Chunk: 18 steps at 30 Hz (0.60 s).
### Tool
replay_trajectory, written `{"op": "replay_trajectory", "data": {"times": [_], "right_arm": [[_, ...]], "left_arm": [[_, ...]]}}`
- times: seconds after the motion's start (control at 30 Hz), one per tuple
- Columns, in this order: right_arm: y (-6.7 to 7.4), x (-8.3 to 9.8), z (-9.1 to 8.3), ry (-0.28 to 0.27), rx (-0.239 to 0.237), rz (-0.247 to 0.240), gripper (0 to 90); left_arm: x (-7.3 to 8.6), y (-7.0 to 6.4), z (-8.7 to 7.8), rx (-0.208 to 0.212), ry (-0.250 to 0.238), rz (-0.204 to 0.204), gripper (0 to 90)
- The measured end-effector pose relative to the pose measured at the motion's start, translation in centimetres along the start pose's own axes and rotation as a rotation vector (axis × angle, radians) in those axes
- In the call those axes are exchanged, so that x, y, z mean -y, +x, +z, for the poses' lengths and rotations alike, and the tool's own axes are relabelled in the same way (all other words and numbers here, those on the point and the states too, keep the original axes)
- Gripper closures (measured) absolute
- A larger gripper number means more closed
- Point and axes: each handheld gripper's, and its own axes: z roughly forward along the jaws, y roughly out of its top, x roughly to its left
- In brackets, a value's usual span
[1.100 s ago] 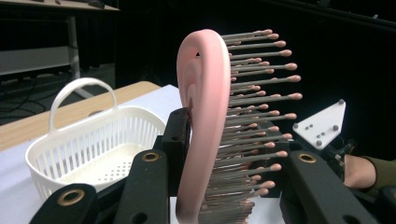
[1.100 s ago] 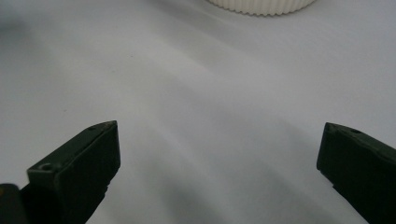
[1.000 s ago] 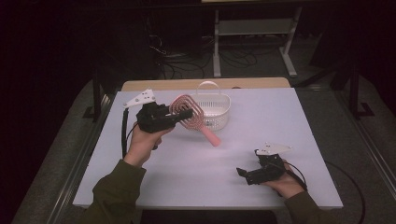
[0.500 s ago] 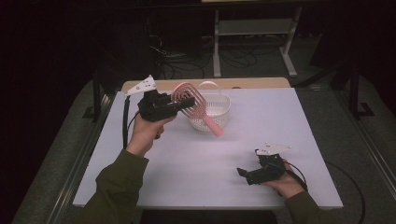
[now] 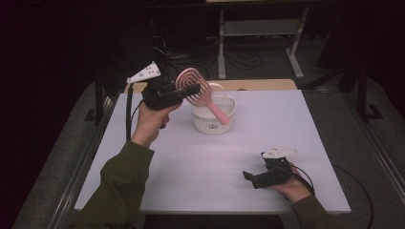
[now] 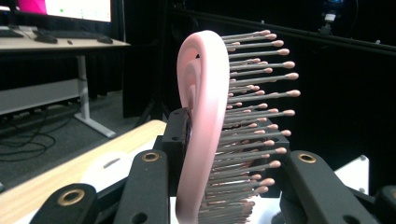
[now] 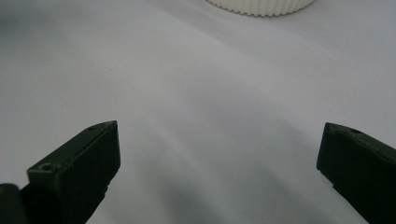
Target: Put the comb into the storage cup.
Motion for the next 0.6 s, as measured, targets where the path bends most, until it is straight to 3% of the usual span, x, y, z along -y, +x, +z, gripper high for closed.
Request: {"op": "replay_trajectory", "data": {"times": [0.33, 0.6], "right_arm": [[-0.1, -0.1, -0.2, -0.009, 0.007, 0.003, 0.0], [-0.1, -0.1, -0.2, -0.008, 0.009, 0.001, 0.0]], "left_arm": [[-0.8, 1.5, 1.2, -0.039, -0.021, 0.012, 64.4], [-0.1, 2.7, 2.6, -0.068, -0.02, 0.006, 64.4]]}}
